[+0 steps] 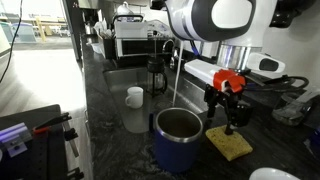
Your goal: Wipe the sink counter with the sponge
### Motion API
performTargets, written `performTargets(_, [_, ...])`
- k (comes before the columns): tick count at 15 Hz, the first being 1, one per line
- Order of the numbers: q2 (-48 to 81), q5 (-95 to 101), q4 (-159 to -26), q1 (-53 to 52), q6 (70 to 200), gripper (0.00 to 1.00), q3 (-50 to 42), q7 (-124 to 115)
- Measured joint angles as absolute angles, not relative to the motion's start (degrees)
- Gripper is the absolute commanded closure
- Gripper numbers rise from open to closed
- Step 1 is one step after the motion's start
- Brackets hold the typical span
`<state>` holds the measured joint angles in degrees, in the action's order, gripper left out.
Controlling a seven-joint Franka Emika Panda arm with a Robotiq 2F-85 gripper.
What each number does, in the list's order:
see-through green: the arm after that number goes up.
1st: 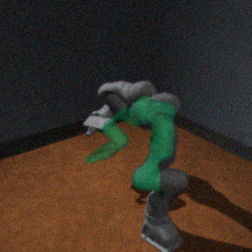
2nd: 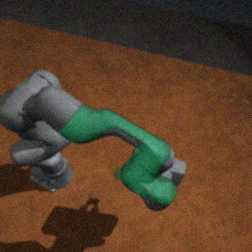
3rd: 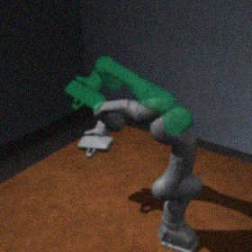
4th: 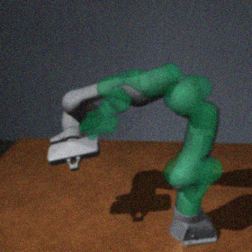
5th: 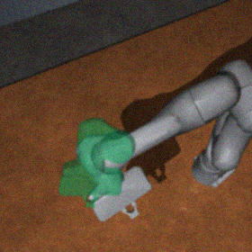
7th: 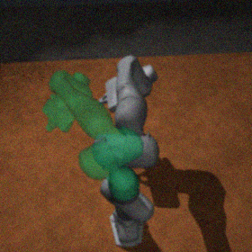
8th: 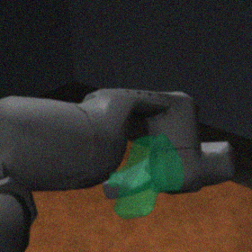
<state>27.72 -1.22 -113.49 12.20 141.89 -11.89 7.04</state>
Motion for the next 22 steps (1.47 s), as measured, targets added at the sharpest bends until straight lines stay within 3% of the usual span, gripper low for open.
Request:
performTargets(7, [27.5, 2.0, -113.2, 12.2, 141.9, 0.99, -13.1, 4.0])
performTargets(14, [28.4, 4.0, -112.5, 11.7, 144.6, 1.0, -12.9, 0.3])
performTargets(22, [36.0, 3.9, -102.4, 11.1, 149.4, 0.99, -12.4, -4.8])
